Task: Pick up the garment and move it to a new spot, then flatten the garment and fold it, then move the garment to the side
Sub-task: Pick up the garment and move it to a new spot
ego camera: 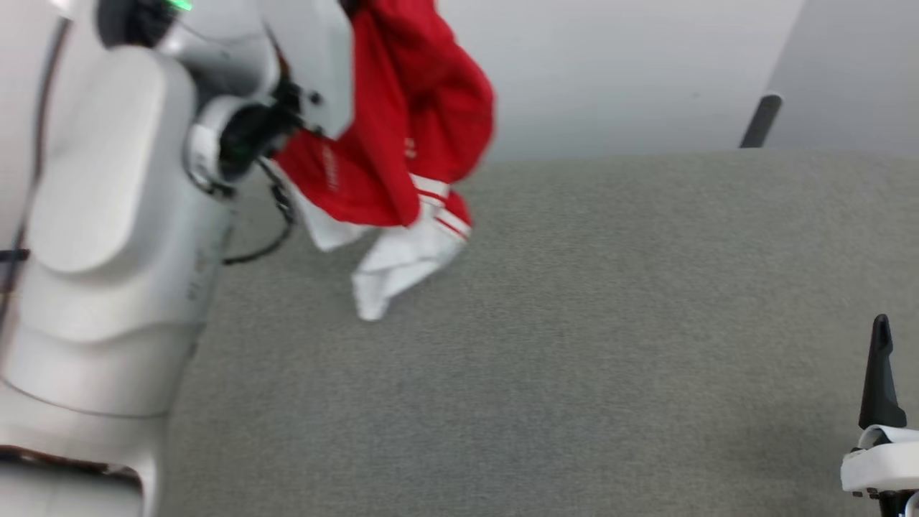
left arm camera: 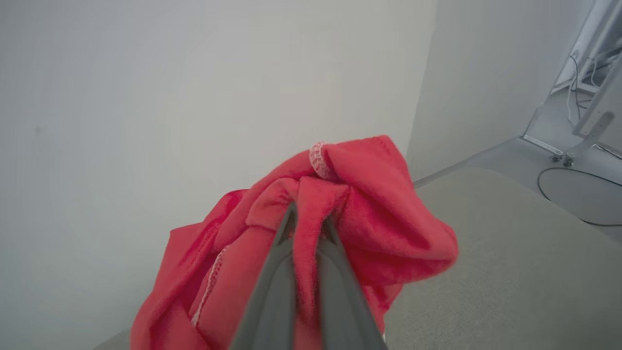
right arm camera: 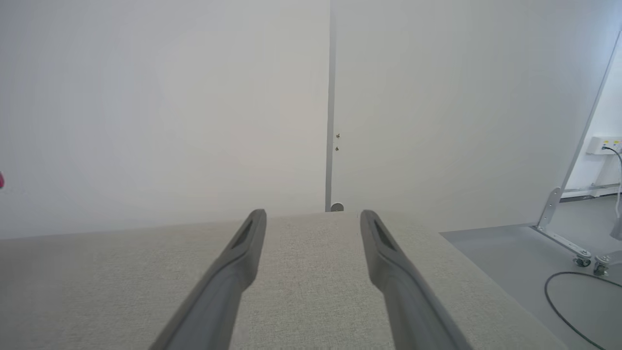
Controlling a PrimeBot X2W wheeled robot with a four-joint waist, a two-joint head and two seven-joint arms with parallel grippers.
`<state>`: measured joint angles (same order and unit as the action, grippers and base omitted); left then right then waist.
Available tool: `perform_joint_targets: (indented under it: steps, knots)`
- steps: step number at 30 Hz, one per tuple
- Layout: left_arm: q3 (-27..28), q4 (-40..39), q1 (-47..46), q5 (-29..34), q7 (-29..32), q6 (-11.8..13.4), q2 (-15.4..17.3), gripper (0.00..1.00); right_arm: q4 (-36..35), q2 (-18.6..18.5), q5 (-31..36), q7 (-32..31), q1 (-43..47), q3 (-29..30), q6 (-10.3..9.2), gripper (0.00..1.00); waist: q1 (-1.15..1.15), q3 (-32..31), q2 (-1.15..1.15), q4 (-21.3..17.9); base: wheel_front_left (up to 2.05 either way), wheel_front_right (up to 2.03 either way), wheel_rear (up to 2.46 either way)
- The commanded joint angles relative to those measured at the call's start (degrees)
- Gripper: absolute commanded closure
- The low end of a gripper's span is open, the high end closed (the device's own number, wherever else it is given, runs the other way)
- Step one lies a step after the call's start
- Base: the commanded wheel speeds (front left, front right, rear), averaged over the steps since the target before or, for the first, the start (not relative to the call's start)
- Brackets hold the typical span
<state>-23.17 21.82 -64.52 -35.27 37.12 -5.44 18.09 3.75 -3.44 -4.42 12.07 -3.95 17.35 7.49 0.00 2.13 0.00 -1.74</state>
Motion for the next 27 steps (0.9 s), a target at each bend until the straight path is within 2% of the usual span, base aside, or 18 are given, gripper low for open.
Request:
perform_joint_targets:
  steps: [1,6,14,27]
  knots:
    - [-0.60,-0.60,1.12,-0.47,0.59,0.24,-0.86,1.00,-0.24,0.23,0.68,-0.09,0.96,0.56,0.00,0.00,0.00,1.05,0.00,-2.22,0.00,0.00,0.00]
    - [-2.90,-2.34,3.77,-1.51,2.27,0.43,-3.31,1.00,0.58,0.52,0.24,0.44,0.57,1.82,0.00,0.00,0.00,2.01,0.00,-4.60,0.00,0.00,0.00]
    - [-6.41,-4.30,9.19,-2.33,4.55,0.60,-5.02,1.00,3.09,0.62,-1.74,1.58,-0.42,1.49,0.00,0.00,0.00,4.43,0.00,-7.53,0.00,0.00,0.00]
    - [-10.59,-1.58,17.83,-2.98,7.10,0.61,-4.22,1.00,8.63,0.61,-3.93,3.04,-2.97,-1.10,0.00,0.00,0.00,7.78,0.00,-9.95,0.00,0.00,0.00]
